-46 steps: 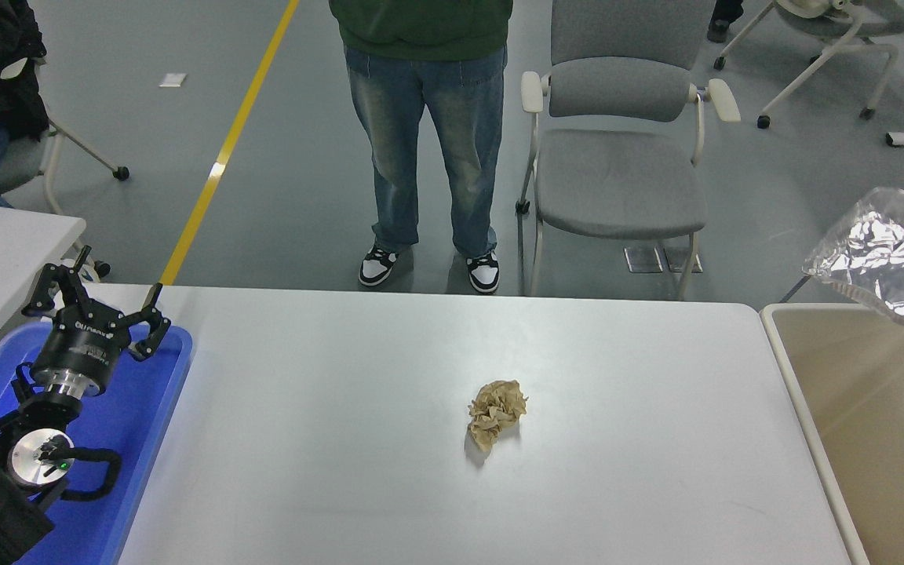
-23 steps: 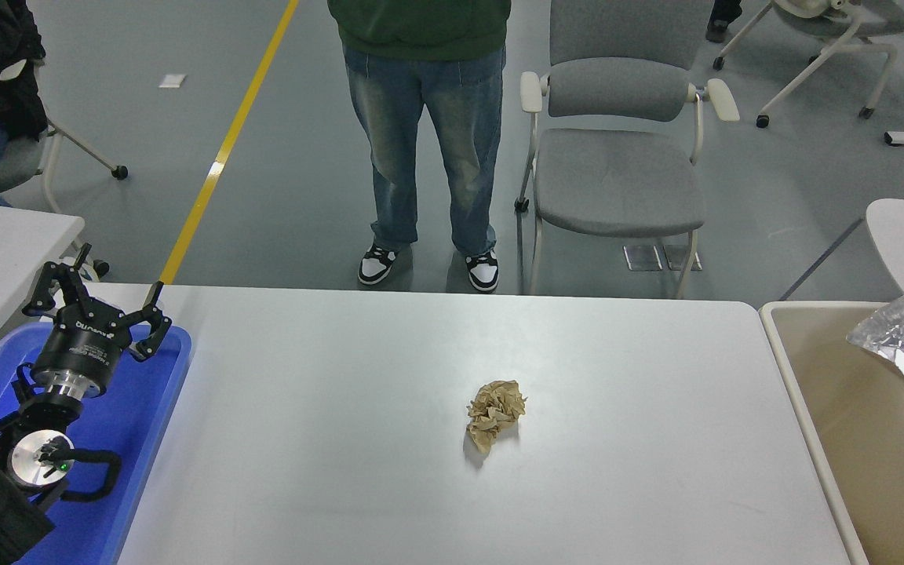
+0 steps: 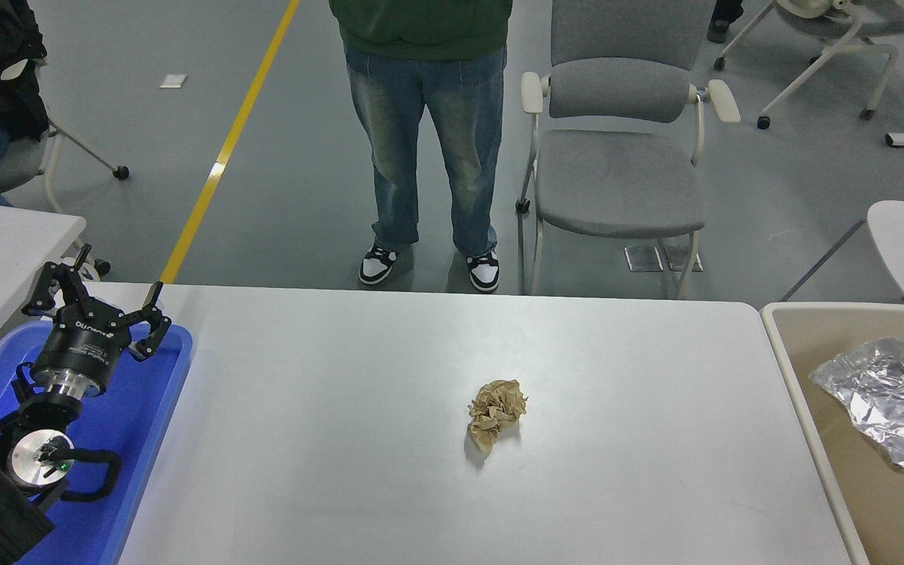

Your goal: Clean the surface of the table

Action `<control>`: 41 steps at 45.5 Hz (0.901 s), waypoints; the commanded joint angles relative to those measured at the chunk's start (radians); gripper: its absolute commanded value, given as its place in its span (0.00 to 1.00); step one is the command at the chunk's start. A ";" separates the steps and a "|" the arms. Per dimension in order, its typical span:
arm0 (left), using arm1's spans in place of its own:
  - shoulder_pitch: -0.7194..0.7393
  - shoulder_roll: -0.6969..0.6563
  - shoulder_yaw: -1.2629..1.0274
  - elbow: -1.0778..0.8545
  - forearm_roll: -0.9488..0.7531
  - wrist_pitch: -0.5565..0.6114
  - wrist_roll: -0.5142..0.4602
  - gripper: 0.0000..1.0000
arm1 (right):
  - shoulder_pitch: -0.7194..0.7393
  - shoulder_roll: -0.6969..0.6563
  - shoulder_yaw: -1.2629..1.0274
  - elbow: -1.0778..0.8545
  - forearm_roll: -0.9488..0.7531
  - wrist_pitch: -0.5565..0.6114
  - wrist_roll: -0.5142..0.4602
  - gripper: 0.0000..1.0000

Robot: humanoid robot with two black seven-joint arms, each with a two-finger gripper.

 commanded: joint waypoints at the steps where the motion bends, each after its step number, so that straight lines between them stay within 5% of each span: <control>1: 0.000 0.000 0.000 0.000 0.000 0.000 0.000 1.00 | -0.011 0.022 0.008 -0.004 0.013 -0.032 -0.014 0.00; 5: 0.000 0.000 0.000 0.000 0.000 0.000 0.000 1.00 | -0.011 0.020 0.025 -0.004 0.014 -0.040 -0.014 0.00; 8: 0.000 0.000 0.000 0.000 0.000 0.000 0.000 1.00 | -0.012 0.017 0.036 -0.007 0.011 -0.055 -0.013 0.67; 11: 0.000 0.000 0.000 0.000 0.000 0.000 0.000 1.00 | -0.012 0.015 0.034 -0.004 0.011 -0.069 -0.010 1.00; 28: 0.000 0.000 0.000 0.000 0.000 0.000 0.000 1.00 | 0.047 -0.087 0.043 0.047 0.013 -0.059 -0.010 1.00; 41: 0.000 0.000 0.000 0.000 0.000 0.000 0.000 1.00 | 0.204 -0.336 0.046 0.407 0.011 -0.059 -0.001 1.00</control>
